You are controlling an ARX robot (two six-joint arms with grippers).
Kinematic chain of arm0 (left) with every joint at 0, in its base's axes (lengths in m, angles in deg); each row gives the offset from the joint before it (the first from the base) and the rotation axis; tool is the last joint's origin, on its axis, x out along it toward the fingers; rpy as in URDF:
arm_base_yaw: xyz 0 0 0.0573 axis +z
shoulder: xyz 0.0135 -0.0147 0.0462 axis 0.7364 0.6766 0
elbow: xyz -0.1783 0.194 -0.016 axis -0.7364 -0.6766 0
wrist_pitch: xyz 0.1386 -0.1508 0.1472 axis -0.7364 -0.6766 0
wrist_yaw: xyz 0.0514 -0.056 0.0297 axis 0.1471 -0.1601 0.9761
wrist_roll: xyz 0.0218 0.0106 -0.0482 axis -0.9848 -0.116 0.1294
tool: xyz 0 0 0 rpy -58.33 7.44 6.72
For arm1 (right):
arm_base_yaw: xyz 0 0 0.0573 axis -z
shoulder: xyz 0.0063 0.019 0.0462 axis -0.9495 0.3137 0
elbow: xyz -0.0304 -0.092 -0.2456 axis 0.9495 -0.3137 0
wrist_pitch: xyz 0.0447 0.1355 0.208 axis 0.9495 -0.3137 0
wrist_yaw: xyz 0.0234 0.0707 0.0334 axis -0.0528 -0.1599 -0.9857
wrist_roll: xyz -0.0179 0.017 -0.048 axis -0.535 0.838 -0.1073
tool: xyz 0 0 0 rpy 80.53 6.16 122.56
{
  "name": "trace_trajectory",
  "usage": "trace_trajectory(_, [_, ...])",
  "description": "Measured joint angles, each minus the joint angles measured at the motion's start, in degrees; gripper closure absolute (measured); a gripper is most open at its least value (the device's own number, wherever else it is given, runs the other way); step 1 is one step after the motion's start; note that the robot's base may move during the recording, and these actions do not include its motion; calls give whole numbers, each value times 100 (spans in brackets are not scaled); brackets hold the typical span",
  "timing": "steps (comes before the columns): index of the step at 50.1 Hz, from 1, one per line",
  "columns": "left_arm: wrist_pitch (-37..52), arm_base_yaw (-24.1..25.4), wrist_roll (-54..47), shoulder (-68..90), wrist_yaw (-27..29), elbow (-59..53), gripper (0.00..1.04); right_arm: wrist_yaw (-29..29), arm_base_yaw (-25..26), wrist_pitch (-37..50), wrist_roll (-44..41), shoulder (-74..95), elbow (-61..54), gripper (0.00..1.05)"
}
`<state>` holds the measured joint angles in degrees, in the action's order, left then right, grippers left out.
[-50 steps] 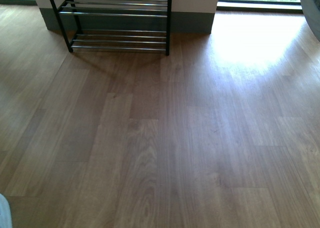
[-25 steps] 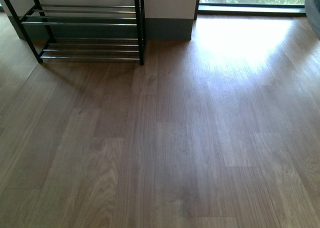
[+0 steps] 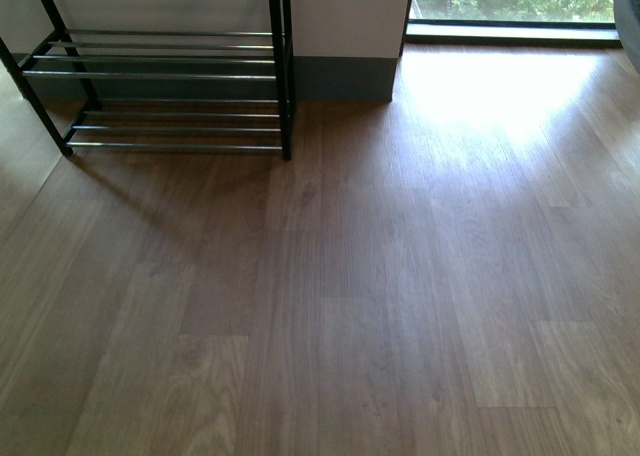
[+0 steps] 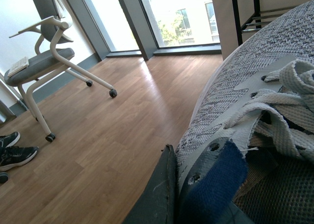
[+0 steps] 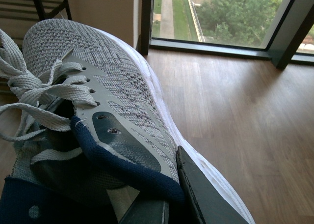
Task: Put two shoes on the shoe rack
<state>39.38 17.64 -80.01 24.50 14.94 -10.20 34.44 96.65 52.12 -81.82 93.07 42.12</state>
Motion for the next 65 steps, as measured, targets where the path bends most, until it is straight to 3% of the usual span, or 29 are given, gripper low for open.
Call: trace_trajectory(65, [0, -2, -7, 0, 61, -2, 103, -72, 0, 0, 2, -7, -4, 103])
